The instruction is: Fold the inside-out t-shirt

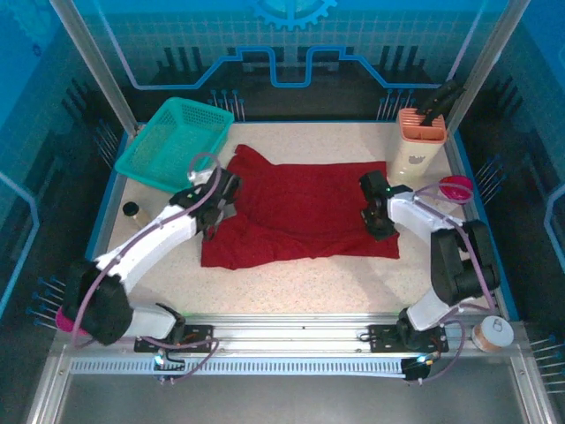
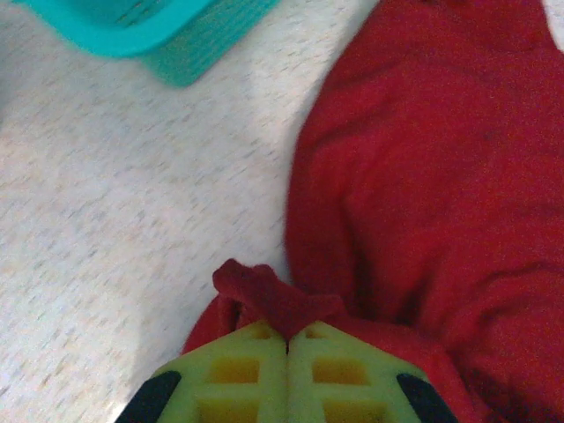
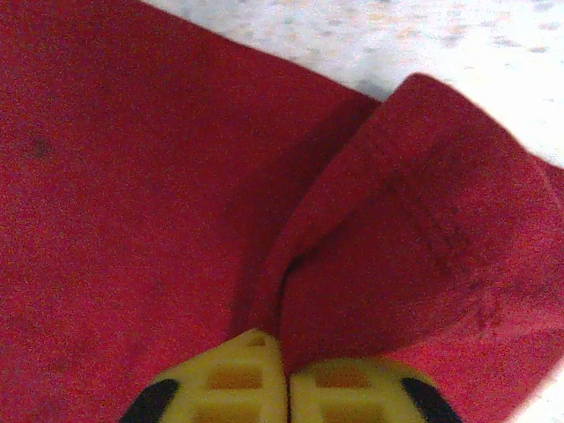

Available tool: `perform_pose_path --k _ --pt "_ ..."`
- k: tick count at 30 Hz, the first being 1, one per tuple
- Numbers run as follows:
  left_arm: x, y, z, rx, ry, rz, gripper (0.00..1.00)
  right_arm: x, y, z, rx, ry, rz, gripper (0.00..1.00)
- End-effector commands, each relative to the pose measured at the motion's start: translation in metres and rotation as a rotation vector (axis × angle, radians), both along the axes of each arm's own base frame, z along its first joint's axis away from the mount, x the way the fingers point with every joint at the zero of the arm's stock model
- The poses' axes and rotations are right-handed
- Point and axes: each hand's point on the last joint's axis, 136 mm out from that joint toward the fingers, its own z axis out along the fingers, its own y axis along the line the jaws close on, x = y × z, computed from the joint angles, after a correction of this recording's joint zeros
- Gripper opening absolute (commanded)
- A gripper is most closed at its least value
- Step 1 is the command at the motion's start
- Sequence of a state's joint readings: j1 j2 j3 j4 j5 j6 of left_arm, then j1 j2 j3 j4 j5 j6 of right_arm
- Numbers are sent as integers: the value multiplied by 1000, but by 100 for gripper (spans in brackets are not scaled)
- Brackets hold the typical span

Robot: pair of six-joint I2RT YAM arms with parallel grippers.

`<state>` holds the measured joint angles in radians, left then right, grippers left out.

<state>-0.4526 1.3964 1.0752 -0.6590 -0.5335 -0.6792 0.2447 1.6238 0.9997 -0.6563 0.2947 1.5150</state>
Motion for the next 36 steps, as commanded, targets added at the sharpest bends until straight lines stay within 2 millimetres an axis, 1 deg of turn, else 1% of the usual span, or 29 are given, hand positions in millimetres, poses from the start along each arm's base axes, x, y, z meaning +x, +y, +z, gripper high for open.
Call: perform_pose_path --k 1,2,3,4,6,7,8,9,10,11,13,14,16,18,19,22,24,25,27,28,29,31,32,33,34,35,36 --pt "37 -10 15 67 -42 -67 57 41 9 2 69 -67 139 41" --pt "35 -5 16 83 -14 -37 61 42 8 2 88 -58 185 53" --pt "31 -3 15 84 7 -25 63 40 7 1 100 -50 219 56" --pt "23 -3 14 65 29 -12 65 32 5 1 112 -43 245 58" --pt "-2 -4 5 -6 89 7 67 18 2 2 117 -67 298 63" --pt "-19 -7 -4 -51 129 7 68 12 7 3 135 -80 354 67" --pt "-36 -12 -13 -100 164 3 68 0 17 5 186 -73 435 72" --pt "-49 -17 -21 -133 187 -1 67 -11 25 7 226 -54 486 74" --pt "-65 -24 -32 -163 217 -16 67 -28 31 5 257 -21 531 76" --pt "-79 -29 -43 -171 246 -22 67 -44 31 3 265 9 545 76" --pt "-98 -34 -61 -172 280 -11 66 -67 24 -1 225 43 561 76" --pt "-105 -34 -71 -170 293 3 66 -75 18 -3 190 51 559 76" --pt "-115 -29 -89 -172 320 54 64 -83 4 -3 120 64 562 76" --pt "-120 -22 -100 -158 325 89 64 -87 -5 -2 78 80 564 75" --pt "-120 -18 -104 -143 318 103 65 -87 -6 -2 77 75 566 75" --pt "-117 -4 -113 -83 302 143 65 -79 -2 -8 114 48 561 72" --pt "-114 -3 -122 -85 309 150 63 -74 -3 -15 105 54 549 71" --pt "-113 -4 -126 -88 317 153 60 -73 -8 -20 86 67 529 70" --pt "-115 -1 -134 -69 335 164 49 -78 -20 -31 52 105 448 65" --pt "-119 5 -136 -40 346 184 41 -78 -25 -37 42 102 408 62" --pt "-123 13 -137 -1 352 205 34 -78 -29 -43 40 93 365 56" --pt "-130 32 -132 78 352 261 21 -76 -37 -47 25 79 299 41" --pt "-132 39 -128 107 348 271 16 -75 -40 -48 23 71 273 32" --pt "-133 44 -124 126 339 271 11 -76 -41 -48 26 72 248 25" --pt "-133 47 -121 137 327 269 4 -77 -43 -48 21 76 226 16" --pt "-133 50 -119 142 317 264 0 -79 -45 -47 9 80 217 5" --pt "-134 52 -119 140 300 258 0 -85 -51 -45 -20 102 198 0"
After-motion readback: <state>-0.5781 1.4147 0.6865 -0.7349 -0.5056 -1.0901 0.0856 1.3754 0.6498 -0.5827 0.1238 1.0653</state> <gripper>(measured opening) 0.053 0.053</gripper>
